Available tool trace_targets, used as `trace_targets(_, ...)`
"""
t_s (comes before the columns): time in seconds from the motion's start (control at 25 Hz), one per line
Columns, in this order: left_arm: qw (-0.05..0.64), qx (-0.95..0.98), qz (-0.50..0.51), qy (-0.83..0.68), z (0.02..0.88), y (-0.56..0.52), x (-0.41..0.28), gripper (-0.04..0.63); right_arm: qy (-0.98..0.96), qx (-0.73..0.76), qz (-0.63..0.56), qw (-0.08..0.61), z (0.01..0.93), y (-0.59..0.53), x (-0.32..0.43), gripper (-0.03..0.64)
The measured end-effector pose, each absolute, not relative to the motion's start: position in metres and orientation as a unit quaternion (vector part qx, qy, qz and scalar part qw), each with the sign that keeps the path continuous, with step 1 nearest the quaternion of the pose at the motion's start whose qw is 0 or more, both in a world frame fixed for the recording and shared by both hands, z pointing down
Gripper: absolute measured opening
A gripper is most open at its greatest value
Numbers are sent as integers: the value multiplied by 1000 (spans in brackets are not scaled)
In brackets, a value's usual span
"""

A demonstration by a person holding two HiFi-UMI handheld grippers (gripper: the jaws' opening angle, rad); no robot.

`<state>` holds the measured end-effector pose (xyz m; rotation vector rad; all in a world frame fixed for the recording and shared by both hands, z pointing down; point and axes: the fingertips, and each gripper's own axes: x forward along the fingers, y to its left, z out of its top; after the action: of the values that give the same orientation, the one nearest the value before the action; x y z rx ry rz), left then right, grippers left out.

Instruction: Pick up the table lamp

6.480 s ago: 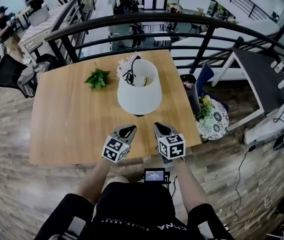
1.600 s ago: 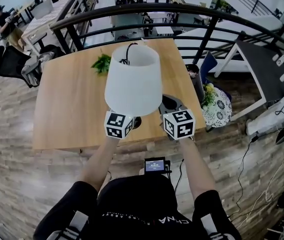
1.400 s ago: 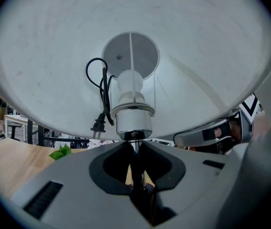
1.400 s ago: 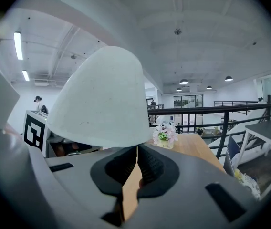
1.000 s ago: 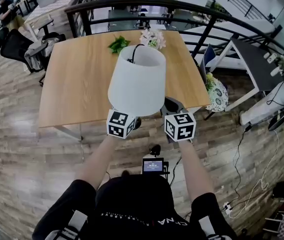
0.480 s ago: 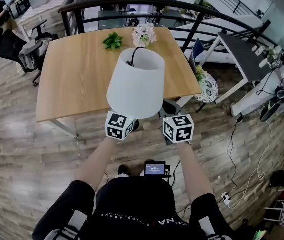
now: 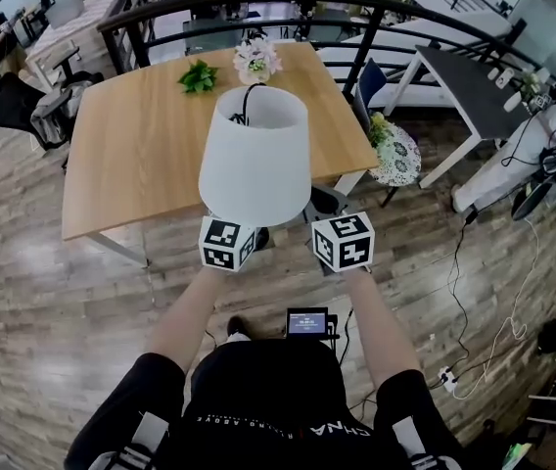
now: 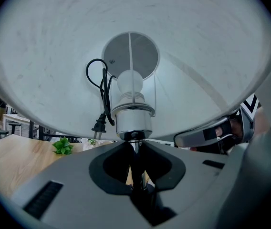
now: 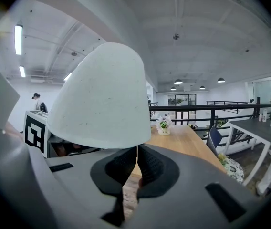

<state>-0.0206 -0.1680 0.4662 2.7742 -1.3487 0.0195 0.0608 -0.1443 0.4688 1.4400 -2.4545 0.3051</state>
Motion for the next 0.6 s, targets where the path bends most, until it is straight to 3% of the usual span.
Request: trace_targets(0.6,24,899,12,-438,456,-178,30,71,-854,496,101,120,460,-155,104,31)
